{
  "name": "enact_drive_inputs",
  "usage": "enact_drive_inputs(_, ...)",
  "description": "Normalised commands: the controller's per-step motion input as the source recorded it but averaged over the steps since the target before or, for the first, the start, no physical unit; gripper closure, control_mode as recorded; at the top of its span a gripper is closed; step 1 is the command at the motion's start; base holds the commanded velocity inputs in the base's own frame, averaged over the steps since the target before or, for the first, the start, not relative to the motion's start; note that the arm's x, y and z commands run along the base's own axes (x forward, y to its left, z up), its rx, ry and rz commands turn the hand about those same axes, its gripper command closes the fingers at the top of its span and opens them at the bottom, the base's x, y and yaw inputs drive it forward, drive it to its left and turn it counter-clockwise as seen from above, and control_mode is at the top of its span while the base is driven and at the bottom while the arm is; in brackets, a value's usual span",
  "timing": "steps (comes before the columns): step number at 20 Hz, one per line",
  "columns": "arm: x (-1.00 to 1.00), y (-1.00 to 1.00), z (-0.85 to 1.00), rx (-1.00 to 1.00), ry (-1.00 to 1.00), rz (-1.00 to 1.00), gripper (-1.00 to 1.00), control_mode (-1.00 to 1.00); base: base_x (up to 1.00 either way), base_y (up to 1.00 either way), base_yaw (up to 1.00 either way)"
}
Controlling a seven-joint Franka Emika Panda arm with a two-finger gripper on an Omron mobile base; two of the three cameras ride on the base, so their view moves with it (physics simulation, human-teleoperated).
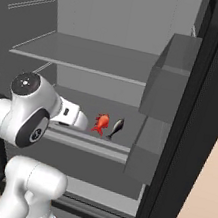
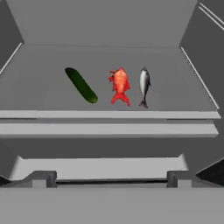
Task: Place one cucumber and one fish in each tupperware on the nearby counter, to pack two identical lunches.
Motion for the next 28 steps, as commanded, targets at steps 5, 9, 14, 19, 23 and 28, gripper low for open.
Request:
enact_drive_inputs(5, 0.47, -0.15, -0.46, 0.00, -0.10, 0.00, -1.00, -1.00, 0.00, 0.00, 0.00)
enact_drive_inputs(9, 0.52, -0.09, -0.50, 0.00, -0.02, 0.00, -1.00, -1.00, 0.00, 0.00, 0.00)
enact_drive_inputs(14, 0.54, -0.03, -0.33, 0.00, 0.00, 0.00, -1.00, -1.00, 0.00, 0.00, 0.00)
enact_drive_inputs(19, 0.54, -0.02, -0.26, 0.02, 0.00, 0.00, -1.00, -1.00, 0.00, 0.00, 0.00)
enact_drive_inputs(23, 0.54, -0.09, -0.21, 0.03, 0.00, 0.00, -1.00, -1.00, 0.00, 0.00, 0.00)
enact_drive_inputs(28, 0.54, -0.15, -0.14, 0.02, 0.01, 0.00, -1.00, -1.00, 0.00, 0.00, 0.00)
